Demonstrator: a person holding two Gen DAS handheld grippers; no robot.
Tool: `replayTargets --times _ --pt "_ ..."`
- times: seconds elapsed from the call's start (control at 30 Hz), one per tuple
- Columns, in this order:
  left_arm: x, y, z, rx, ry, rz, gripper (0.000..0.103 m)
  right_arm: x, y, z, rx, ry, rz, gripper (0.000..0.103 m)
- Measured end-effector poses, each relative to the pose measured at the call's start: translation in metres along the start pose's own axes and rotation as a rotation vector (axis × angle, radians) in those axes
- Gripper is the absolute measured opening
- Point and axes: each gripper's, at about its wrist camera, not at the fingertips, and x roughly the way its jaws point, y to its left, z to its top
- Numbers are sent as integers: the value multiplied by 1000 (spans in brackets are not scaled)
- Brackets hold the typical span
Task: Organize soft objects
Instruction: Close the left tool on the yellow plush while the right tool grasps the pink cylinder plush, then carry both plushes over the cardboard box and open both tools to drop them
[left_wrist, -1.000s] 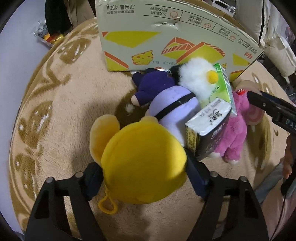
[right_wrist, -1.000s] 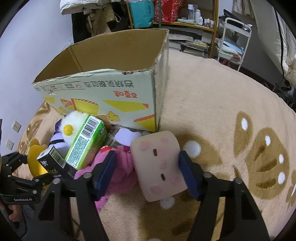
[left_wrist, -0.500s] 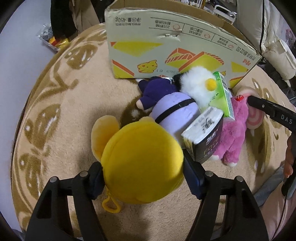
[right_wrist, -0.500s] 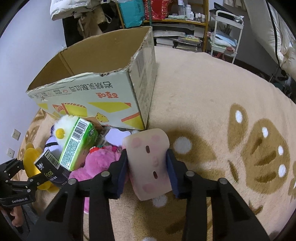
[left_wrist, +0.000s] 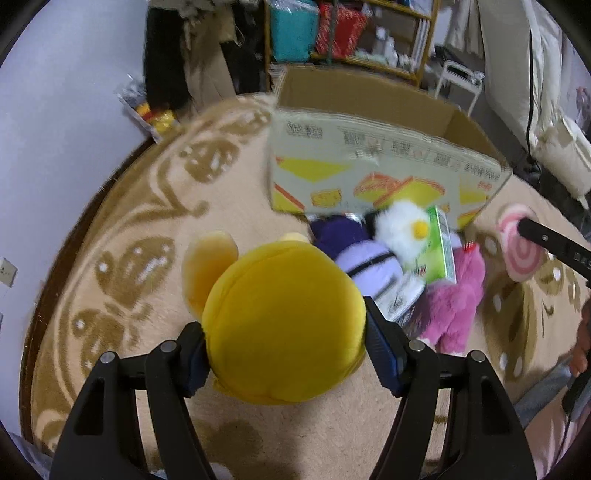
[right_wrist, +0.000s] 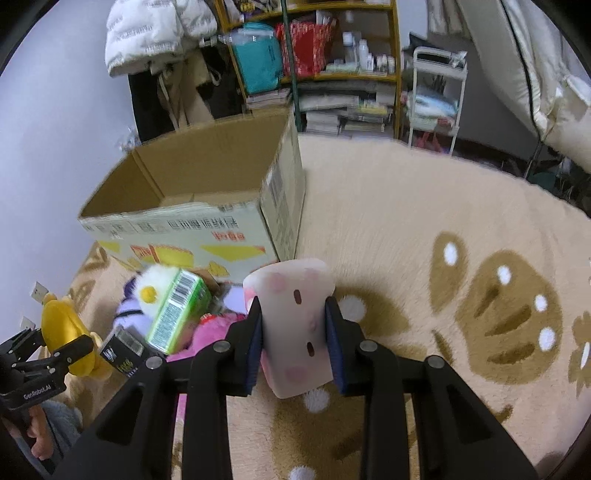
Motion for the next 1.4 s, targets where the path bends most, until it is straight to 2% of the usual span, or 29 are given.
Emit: replayTargets --times 0.23,0.43,0.63,0.9,1.03,1.4 --pt "-36 3 7 5 -204 56 71 -41 7 2 -23 -157 0 32" --pt "-63 8 12 1 -351 103 71 -67 20 7 -56 -251 -16 32" --pt "-85 1 22 32 -449 157 71 -86 30 16 -86 -320 -5 32" --pt "-92 -2 45 50 -506 175 71 -85 42 34 -111 -363 7 32" --pt "-87 -4 59 61 -523 184 71 -73 48 40 -132 -367 -31 32" --pt "-60 -24 109 124 -520 130 71 -55 44 64 -113 -384 -15 32"
